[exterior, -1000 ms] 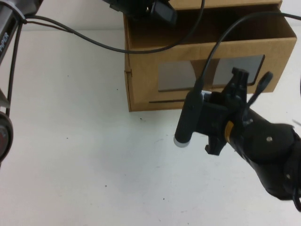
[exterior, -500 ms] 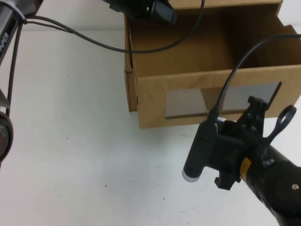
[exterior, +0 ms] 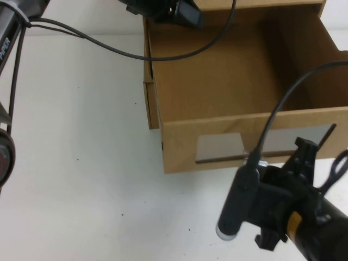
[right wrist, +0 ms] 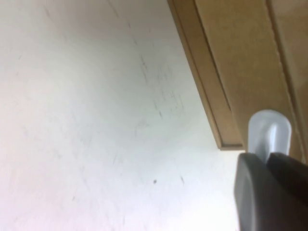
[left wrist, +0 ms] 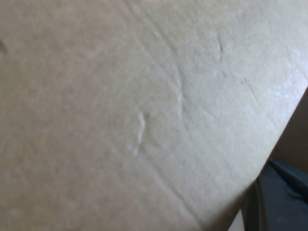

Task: Open the shoe box
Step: 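Pull the top drawer of the cardboard box fully open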

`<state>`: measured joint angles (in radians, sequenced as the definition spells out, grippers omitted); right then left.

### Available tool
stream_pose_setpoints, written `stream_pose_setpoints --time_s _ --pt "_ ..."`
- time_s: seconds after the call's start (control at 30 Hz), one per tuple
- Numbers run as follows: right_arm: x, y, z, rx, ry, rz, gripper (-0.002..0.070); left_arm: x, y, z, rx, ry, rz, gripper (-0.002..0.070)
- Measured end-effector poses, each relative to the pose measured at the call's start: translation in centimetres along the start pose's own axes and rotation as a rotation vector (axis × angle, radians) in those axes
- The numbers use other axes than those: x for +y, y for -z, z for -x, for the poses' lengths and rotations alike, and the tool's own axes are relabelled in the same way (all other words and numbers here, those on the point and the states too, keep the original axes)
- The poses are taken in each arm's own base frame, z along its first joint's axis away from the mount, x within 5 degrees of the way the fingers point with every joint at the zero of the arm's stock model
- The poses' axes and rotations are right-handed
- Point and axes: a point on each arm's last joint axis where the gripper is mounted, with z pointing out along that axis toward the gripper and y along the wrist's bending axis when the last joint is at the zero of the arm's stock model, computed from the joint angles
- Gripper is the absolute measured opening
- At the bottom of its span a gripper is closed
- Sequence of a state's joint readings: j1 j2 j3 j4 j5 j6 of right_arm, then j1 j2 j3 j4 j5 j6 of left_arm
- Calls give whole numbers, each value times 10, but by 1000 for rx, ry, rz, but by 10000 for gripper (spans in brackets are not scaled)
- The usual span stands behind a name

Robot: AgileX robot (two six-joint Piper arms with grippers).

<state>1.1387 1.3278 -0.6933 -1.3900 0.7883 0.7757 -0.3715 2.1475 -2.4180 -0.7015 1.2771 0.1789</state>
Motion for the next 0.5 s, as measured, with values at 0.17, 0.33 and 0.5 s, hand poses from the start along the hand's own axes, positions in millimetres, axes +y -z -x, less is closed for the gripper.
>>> stream_pose_setpoints --time_s 0.17,0.33,0.5 --pt "3 14 -5 -21 -7 15 -10 0 0 0 -1 0 1 -6" --pt "5 17 -10 15 -65 51 0 0 0 0 -1 -1 4 -6" --pt "8 19 -12 33 -100 78 155 0 0 0 -3 -1 4 -6"
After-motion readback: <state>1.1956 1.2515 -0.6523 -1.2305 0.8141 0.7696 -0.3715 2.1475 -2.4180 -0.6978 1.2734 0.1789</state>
